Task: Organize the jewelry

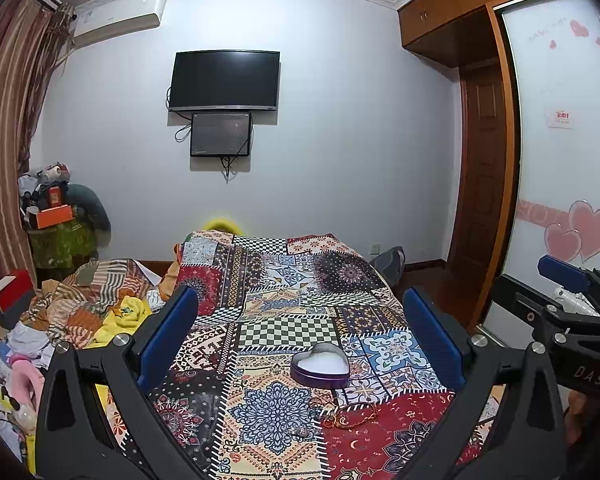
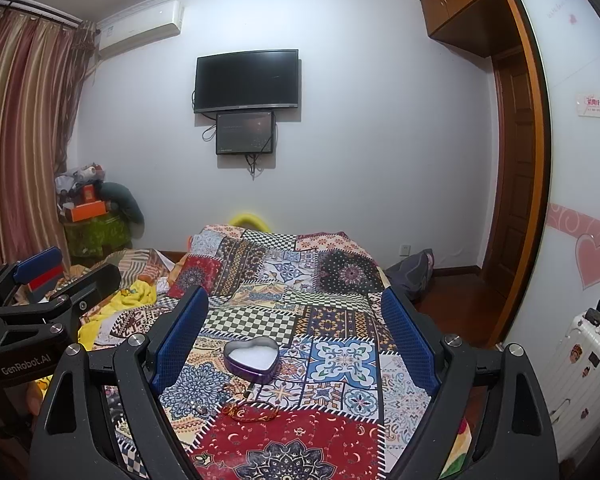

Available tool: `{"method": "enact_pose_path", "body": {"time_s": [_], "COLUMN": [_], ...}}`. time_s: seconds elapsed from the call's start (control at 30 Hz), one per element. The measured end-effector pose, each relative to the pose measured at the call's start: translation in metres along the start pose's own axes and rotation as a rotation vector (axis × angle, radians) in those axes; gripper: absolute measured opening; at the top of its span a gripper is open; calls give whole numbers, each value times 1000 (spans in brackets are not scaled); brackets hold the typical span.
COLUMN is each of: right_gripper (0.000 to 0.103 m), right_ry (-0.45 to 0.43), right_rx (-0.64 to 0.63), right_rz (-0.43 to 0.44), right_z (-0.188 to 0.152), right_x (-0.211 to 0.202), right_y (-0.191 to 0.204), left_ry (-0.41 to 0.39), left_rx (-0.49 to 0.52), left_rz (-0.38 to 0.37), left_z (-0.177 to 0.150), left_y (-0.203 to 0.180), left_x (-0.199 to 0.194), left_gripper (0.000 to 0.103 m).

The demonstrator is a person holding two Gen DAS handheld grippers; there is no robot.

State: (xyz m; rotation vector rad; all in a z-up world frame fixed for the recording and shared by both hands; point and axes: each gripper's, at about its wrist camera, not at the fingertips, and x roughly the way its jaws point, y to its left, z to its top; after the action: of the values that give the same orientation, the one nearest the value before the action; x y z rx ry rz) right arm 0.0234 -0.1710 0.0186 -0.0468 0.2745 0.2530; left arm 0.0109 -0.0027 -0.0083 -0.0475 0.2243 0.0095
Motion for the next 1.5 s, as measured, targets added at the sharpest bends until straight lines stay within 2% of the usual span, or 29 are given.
{"method": "enact_pose_path", "body": {"time_s": [0.67,0.93,1.2,1.5], "right_gripper": [86,86,86,86], "right_ry": [13,45,125,284], "right_rx": [7,6,-11,-48], "right_rz": [2,5,-9,18], "right_z": [-1,-5,-22,-54], "right_x": [5,19,51,94], "right_y": [0,-1,-2,0], "left_ry": [7,45,139,335], "left_rx": [3,-4,7,60], "left_rz": [0,-3,-26,-24], "left_z": [0,-6,-19,-56], "left_y": [1,7,24,38], "left_x": [3,19,58,116], "left_gripper": [103,103,103,103]}}
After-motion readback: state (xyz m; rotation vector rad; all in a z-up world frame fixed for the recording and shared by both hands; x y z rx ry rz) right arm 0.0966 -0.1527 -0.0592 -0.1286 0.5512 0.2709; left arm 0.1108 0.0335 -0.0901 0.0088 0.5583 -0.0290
